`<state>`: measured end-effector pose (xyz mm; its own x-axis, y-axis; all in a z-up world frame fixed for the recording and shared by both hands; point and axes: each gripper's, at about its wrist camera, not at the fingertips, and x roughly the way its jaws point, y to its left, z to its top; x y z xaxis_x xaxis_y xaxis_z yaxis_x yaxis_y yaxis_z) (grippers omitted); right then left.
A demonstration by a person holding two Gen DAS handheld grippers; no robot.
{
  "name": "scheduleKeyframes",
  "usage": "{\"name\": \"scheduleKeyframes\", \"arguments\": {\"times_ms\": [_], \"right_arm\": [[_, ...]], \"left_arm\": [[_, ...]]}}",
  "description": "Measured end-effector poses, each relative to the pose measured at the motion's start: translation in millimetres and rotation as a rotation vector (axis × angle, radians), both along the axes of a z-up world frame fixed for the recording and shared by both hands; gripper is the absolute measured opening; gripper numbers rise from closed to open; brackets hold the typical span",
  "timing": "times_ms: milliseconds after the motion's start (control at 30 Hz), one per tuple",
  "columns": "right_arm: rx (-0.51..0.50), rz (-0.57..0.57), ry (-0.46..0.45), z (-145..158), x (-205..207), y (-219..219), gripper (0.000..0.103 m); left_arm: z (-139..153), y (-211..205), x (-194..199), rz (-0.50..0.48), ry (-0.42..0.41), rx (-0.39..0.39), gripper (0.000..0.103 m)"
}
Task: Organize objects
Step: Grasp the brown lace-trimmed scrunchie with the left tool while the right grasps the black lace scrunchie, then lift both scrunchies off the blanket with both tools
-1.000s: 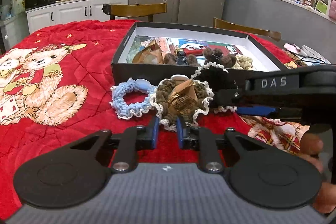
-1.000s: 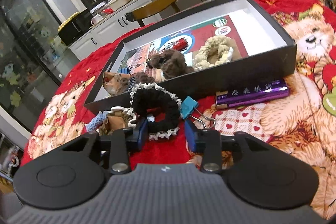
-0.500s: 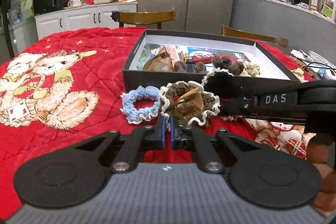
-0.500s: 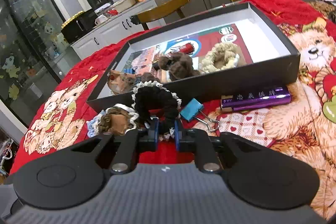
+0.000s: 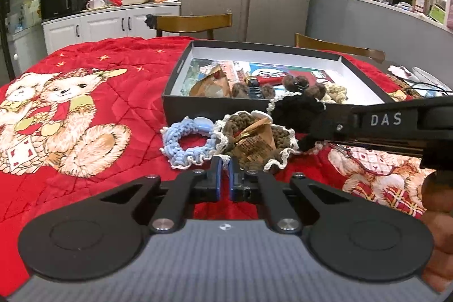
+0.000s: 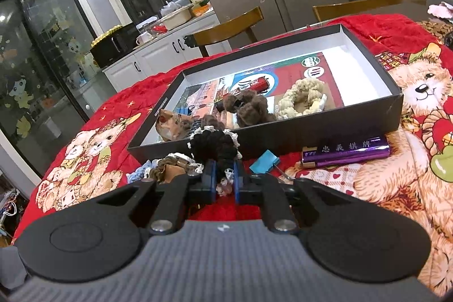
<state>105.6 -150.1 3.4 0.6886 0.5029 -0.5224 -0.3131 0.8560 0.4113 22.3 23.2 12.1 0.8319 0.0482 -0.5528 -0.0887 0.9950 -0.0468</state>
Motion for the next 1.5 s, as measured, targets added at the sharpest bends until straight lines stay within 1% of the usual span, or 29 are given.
{"name": "scheduleKeyframes", "arguments": {"times_ms": [100,233,333,400,500,600,833,1000,1067,1133,1167,1267,1367,1500], "right_arm": [[0.012,-0.005,0.012,-1,1,-2,0.014],[0.025,-0.001,0.014,0,2,-4,0.014],[0.026,0.002,0.012,0,2,-4,0.014],[0.027,0.001,0.014,1,2,-4,0.014],[0.03,-0.004,0.012,2,2,-5,0.014],[0.039,-0.008,0.016,2,3,-7,0.014],[0.05,-0.008,0.022,3,3,-8,0.014],[0.054,-0.007,0.016,5,2,-8,0.014],[0.054,-0.009,0.013,5,1,-8,0.014],[0.051,-0.009,0.01,5,1,-8,0.014],[0.052,-0.008,0.01,5,1,-8,0.014],[0.051,-0.007,0.006,5,1,-8,0.014],[0.054,-0.006,-0.005,7,0,-9,0.014],[0.051,-0.016,-0.039,10,-1,-11,0.014]], "left_arm": [[-3,-3,4,0.005,0.015,0.017,0.006],[-5,1,11,0.008,0.043,-0.014,0.012],[-5,5,13,0.015,0.035,-0.045,0.023],[-5,7,14,0.012,0.03,-0.064,0.036],[-4,7,14,0.01,0.015,-0.07,0.044],[-2,6,13,-0.006,-0.007,-0.073,0.048],[2,6,11,-0.03,-0.063,-0.123,0.048],[-1,5,17,-0.015,-0.041,-0.124,0.047],[-2,7,20,-0.008,-0.025,-0.133,0.046],[-3,9,21,-0.006,-0.02,-0.145,0.034],[-3,9,21,-0.005,-0.02,-0.143,0.026],[-4,6,19,-0.019,-0.026,-0.122,0.015],[-2,1,15,-0.021,-0.052,-0.086,0.013],[2,1,11,-0.01,-0.073,-0.081,0.013]]}}
